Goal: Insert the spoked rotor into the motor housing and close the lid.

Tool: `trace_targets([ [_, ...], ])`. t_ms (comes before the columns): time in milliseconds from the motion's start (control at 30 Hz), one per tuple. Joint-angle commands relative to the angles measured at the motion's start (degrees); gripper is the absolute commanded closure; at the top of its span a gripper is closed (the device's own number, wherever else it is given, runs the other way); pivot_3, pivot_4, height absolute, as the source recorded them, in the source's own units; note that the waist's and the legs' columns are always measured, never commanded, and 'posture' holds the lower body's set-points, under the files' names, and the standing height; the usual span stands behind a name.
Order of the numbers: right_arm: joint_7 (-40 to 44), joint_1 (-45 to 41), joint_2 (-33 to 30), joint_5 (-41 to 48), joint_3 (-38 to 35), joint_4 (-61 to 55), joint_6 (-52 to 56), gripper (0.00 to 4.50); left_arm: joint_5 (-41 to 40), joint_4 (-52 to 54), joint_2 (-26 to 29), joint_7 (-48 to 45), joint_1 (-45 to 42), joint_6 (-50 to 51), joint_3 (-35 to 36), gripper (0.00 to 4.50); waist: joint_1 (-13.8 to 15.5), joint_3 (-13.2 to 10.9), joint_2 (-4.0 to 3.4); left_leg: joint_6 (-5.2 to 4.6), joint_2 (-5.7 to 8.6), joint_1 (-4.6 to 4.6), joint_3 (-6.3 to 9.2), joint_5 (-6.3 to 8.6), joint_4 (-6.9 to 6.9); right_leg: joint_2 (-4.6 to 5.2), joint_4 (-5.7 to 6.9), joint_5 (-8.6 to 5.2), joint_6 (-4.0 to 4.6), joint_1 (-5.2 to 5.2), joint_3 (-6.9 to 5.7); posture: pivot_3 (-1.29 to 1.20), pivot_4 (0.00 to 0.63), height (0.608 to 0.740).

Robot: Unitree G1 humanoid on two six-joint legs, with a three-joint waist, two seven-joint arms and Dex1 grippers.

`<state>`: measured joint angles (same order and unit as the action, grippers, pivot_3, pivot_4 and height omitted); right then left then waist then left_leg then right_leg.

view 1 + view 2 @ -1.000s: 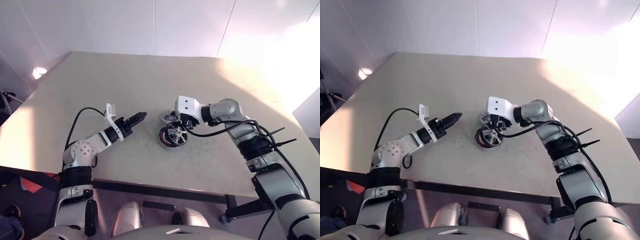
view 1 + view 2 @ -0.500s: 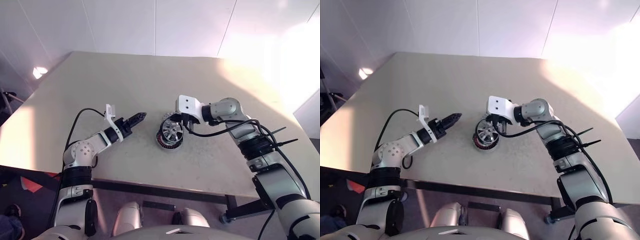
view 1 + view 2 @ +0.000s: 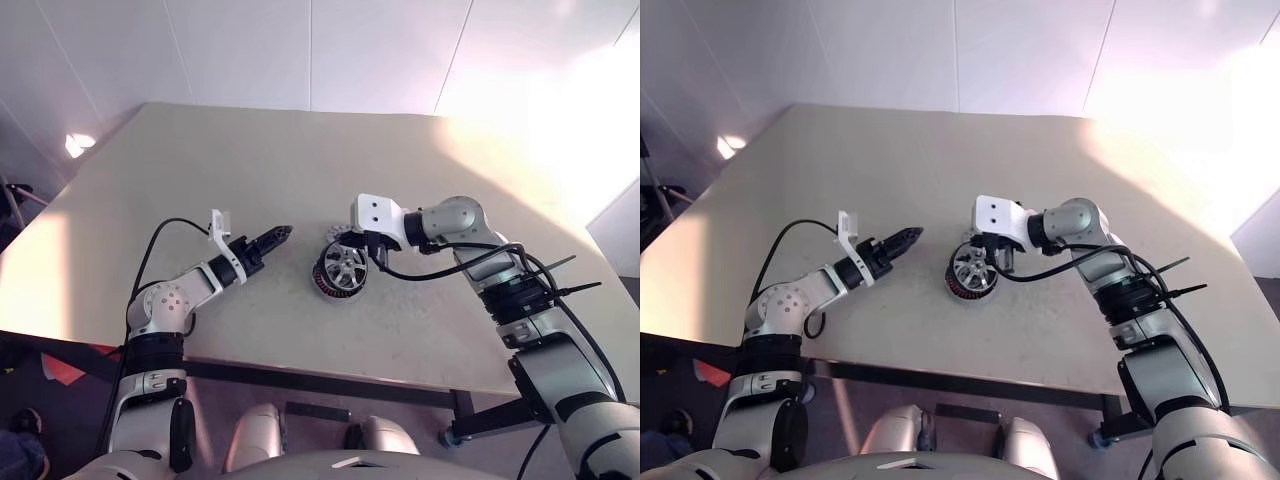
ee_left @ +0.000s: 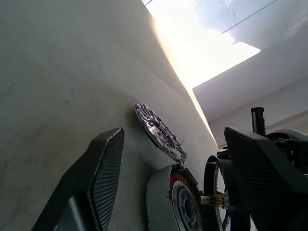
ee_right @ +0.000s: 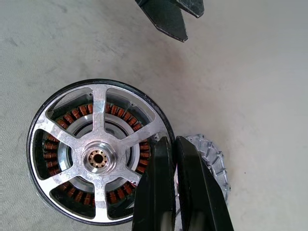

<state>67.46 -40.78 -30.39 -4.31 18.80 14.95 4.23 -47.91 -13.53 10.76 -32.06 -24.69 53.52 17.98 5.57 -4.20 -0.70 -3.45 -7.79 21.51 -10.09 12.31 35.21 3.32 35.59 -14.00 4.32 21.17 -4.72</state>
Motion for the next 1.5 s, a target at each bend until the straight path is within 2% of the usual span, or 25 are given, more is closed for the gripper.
trace_targets([
  [33,0.57,-0.33,-0.48,1.09,-0.56,-2.66,0.1,4.36,-0.47,0.85,-0.11,-0.49,-0.82,-0.95,0.07,0.97,0.0,0.0,0.0,0.0,0.0,0.0,0.0,0.0,0.0,0.0,0.0,0.0,0.0,0.0,0.0,0.0,0.0,0.74],
  [467,0.19,-0.2,0.1,0.02,0.46,-0.56,-0.33,4.36,-0.37,1.1,0.1,-0.39,-0.45,-1.04,0.34,0.97,0.0,0.0,0.0,0.0,0.0,0.0,0.0,0.0,0.0,0.0,-0.01,0.0,0.0,0.0,0.0,0.0,0.0,0.74],
  [600,0.29,-0.42,0.51,0.97,-0.12,-1.4,0.58,3.49,-0.28,1.0,0.22,-0.4,-0.48,-1.13,0.35,0.97,0.01,0.0,0.0,0.0,0.0,0.0,0.0,0.0,0.0,0.0,-0.01,0.0,0.0,0.0,0.0,0.0,0.0,0.74],
  [700,-0.01,-0.8,0.68,1.34,-0.63,-1.83,1.18,2.44,-0.17,0.8,0.3,-0.53,-0.55,-1.21,0.31,0.97,0.0,0.0,0.0,0.0,0.0,0.0,0.0,0.0,0.0,0.0,0.0,0.0,0.0,0.0,0.0,0.0,0.0,0.74],
  [1033,-2.0,-1.11,-0.41,3.49,-4.56,-3.46,2.85,2.44,0.23,0.17,0.78,-1.03,-0.88,-1.46,0.04,0.97,0.01,0.0,0.0,0.0,0.0,0.0,0.0,0.0,0.0,0.0,0.0,0.0,0.0,-0.01,0.0,0.0,0.0,0.74],
  [1233,-4.67,6.03,-0.94,7.92,-8.83,-9.01,8.64,2.44,0.94,1.13,2.1,-2.0,-0.99,-2.09,-0.43,0.97,0.19,0.01,0.02,0.0,0.0,-0.01,0.01,0.0,0.0,0.0,-0.03,0.0,0.0,-0.03,0.0,0.0,0.0,0.74],
  [1500,-7.71,11.37,0.53,9.06,-7.98,-15.35,13.39,2.44,3.31,-1.08,4.55,-3.63,-3.03,-2.94,-1.87,0.97,0.11,0.01,0.01,0.15,0.0,-0.1,0.01,0.03,-0.01,0.0,0.03,0.0,-0.01,-0.06,0.0,0.0,0.0,0.74],
])
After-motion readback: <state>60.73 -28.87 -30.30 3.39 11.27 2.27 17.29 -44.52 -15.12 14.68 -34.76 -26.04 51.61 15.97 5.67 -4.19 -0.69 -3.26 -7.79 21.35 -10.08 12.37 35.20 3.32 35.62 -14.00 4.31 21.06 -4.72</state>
